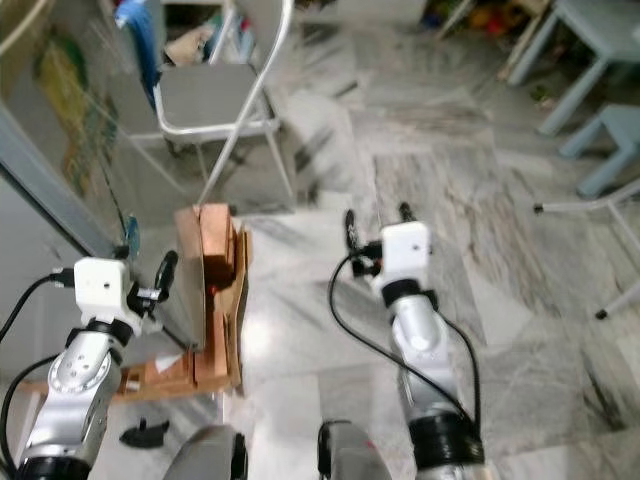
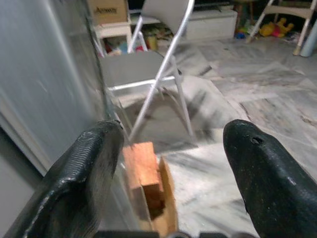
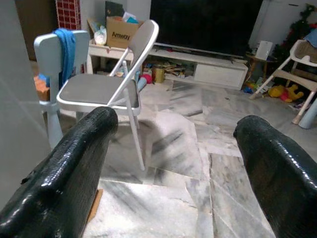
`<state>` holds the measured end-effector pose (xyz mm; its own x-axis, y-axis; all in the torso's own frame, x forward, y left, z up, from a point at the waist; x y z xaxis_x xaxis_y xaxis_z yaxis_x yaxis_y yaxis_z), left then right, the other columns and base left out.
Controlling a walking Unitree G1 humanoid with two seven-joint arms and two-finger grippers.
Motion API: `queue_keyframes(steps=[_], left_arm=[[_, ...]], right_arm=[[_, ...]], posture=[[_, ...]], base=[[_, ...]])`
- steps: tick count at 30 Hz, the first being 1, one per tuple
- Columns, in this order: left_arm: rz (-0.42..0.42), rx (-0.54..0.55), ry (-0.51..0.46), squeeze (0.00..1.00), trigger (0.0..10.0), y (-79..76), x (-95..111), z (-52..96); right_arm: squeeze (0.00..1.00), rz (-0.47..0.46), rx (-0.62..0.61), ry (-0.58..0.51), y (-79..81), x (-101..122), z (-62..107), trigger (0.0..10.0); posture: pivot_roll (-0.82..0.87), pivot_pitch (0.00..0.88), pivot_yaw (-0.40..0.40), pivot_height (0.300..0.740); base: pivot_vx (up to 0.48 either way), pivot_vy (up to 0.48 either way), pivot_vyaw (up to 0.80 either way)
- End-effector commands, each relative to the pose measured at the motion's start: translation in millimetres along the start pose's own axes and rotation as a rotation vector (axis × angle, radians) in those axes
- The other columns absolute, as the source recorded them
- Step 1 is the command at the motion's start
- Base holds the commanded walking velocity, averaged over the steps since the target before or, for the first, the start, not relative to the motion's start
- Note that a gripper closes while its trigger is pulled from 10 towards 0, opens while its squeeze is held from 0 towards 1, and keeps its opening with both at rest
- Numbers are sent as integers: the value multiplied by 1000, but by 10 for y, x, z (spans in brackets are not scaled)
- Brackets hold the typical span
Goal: Restocking fridge
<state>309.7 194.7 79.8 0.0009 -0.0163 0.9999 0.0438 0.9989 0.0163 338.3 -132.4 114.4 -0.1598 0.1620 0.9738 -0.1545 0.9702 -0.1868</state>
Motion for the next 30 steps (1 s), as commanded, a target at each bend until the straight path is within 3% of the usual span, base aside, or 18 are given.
queue_keyframes(steps=[1, 8, 13, 15, 21, 30], left_arm=[[-11, 21, -10, 0, 10000, 32, 20, -11], [-10, 38, 12, 0, 10000, 120, -47, 50], [-18, 6, 50, 0, 10000, 80, -146, 119], [-43, 38, 63, 0, 10000, 147, -198, 132], [-86, 120, 49, 0, 10000, 334, -131, -81], [-119, 165, 26, 0, 10000, 449, -46, -201]], right_arm=[[0, 5, -24, 8, -96, -6, 19, 10000], [0, 9, -1, 33, -127, -40, 118, 10000], [0, 27, 70, 64, -65, -105, 184, 10000], [0, 19, 115, 95, -5, -177, 250, 10000], [0, 27, 145, 106, 64, -180, 280, 10000], [0, 32, 141, 108, 31, -177, 282, 10000]], posture=[[76, 121, -1, 740], [68, 115, -11, 740], [65, 115, -9, 740], [65, 118, -11, 740], [60, 122, -14, 740], [44, 119, -11, 740]], base=[[0, 0, 0], [0, 0, 0], [0, 0, 0], [0, 0, 0], [0, 0, 0], [0, 0, 0]])
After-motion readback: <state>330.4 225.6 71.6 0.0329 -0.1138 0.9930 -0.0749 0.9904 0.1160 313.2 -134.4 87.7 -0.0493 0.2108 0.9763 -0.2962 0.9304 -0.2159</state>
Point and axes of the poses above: a point about 5 cm out from each wrist's last joint towards the gripper, its own z axis pointing back from the gripper into the wrist, its own x axis along the axis of the wrist's last joint, y = z × x, the point moved 5 cm from there along -z, pointing out of the wrist towards the gripper, and after that the axes turned 5 degrees about z, right-handed, at the moved point
